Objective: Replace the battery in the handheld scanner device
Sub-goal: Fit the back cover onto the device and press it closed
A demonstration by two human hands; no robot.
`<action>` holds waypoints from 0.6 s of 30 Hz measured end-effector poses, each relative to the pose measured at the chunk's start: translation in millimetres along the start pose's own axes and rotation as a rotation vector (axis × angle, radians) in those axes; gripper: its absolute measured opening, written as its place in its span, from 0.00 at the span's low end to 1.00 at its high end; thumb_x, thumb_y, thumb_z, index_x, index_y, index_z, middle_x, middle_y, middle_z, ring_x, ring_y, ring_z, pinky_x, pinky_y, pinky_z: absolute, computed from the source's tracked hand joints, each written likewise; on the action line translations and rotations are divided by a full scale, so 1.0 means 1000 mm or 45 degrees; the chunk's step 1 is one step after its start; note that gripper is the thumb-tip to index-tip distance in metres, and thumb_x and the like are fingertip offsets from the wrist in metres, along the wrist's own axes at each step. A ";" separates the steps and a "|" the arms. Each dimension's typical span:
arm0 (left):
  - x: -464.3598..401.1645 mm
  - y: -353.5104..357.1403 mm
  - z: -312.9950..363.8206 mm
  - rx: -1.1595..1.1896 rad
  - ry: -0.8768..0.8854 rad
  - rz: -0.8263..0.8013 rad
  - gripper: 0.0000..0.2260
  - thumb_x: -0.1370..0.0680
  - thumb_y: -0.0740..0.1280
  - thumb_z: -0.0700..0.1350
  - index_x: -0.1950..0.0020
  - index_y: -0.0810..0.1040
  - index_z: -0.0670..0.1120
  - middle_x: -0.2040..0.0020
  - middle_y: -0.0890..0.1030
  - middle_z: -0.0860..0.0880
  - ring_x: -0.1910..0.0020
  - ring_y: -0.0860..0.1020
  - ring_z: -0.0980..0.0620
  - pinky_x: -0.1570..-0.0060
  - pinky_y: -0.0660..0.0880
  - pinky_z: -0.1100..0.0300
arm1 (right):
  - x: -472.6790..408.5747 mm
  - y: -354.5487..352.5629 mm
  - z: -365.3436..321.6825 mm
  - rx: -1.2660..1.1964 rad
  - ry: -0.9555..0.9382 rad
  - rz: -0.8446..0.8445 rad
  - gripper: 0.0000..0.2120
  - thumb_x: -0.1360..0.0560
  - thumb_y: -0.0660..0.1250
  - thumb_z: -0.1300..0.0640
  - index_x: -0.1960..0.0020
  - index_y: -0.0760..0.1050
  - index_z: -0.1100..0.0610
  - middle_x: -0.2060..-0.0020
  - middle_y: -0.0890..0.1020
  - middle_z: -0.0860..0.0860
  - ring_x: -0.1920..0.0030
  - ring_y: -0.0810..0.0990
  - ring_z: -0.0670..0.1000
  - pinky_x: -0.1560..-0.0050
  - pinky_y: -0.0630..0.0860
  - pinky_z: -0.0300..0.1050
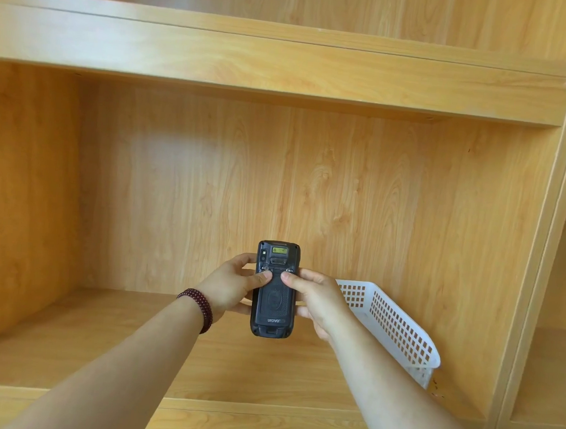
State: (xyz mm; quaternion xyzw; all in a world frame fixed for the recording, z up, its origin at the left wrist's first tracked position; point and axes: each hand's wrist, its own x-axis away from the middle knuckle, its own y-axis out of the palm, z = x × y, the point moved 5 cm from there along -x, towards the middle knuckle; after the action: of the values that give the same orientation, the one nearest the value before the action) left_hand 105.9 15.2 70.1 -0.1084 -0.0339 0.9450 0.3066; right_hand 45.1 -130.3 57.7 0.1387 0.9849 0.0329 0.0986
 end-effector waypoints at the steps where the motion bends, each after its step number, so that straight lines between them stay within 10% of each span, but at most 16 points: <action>1: 0.000 0.001 -0.001 -0.004 -0.012 -0.030 0.17 0.23 0.70 0.44 0.36 0.73 0.50 0.46 0.85 0.47 0.49 0.84 0.47 0.57 0.82 0.51 | 0.000 0.000 0.001 -0.009 -0.001 -0.001 0.09 0.25 0.71 0.58 0.45 0.83 0.56 0.50 0.87 0.54 0.49 0.85 0.53 0.54 0.83 0.50; 18: -0.003 -0.004 -0.008 0.059 0.046 0.001 0.18 0.22 0.68 0.44 0.32 0.72 0.50 0.46 0.85 0.47 0.47 0.84 0.45 0.53 0.82 0.44 | 0.003 -0.003 0.015 -0.023 0.090 -0.170 0.14 0.23 0.70 0.56 0.38 0.79 0.55 0.45 0.85 0.53 0.43 0.83 0.53 0.46 0.82 0.55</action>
State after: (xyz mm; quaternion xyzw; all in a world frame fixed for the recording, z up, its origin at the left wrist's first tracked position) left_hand 112.7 16.5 63.9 -0.1183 -0.0063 0.9436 0.3092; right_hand 44.1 -131.8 41.9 0.0705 0.9945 0.0399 0.0669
